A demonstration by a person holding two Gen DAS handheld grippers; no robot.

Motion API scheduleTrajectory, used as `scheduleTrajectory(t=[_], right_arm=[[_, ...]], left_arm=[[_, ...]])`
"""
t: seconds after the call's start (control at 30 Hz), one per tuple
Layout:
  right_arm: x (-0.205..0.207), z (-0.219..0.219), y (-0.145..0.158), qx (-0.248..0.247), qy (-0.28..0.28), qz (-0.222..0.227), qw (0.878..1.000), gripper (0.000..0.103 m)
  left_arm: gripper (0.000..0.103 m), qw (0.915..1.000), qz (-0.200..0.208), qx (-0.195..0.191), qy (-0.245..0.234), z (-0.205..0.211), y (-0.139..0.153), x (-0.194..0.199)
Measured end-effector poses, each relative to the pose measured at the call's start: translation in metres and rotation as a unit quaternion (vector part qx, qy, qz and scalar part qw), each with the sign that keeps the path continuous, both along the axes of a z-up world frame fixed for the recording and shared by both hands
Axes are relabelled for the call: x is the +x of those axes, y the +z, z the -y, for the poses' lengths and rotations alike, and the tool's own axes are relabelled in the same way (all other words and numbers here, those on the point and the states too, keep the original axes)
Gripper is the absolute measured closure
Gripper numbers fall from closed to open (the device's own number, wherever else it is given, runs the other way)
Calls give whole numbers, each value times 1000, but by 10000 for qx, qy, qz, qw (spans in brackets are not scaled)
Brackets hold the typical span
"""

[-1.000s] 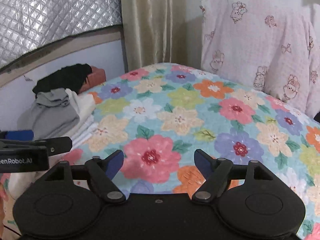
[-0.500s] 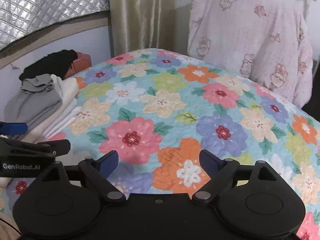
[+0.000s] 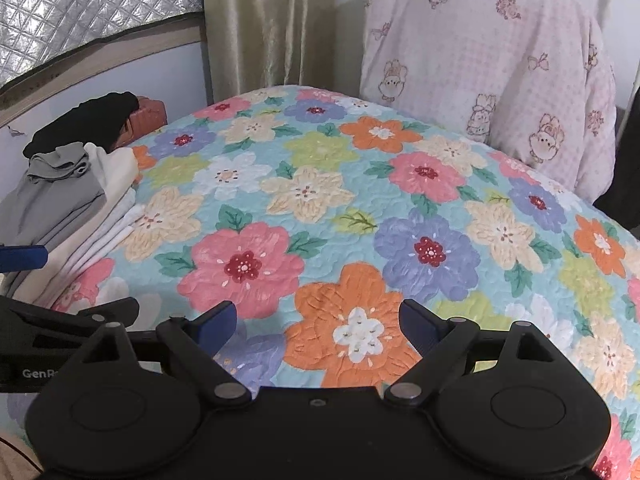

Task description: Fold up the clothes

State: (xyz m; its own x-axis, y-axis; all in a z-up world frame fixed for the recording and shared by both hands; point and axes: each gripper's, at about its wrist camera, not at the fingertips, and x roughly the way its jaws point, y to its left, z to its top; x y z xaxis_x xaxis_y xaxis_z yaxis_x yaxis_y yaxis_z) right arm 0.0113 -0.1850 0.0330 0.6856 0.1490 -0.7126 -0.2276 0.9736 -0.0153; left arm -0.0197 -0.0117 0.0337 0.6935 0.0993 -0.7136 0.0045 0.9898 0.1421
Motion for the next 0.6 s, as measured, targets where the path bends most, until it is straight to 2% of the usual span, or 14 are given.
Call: scheduleTrajectory(t=[0.3,0.6], right_arm=[[2,-1,-6,-99,154,-1,9998,12],[6,-1,-11,46,51,-95,9999,12]], left_arm=[[0,10000,0,-63,56,-5,0,-1],[0,10000,-32,-22,3,-6,-5,0]])
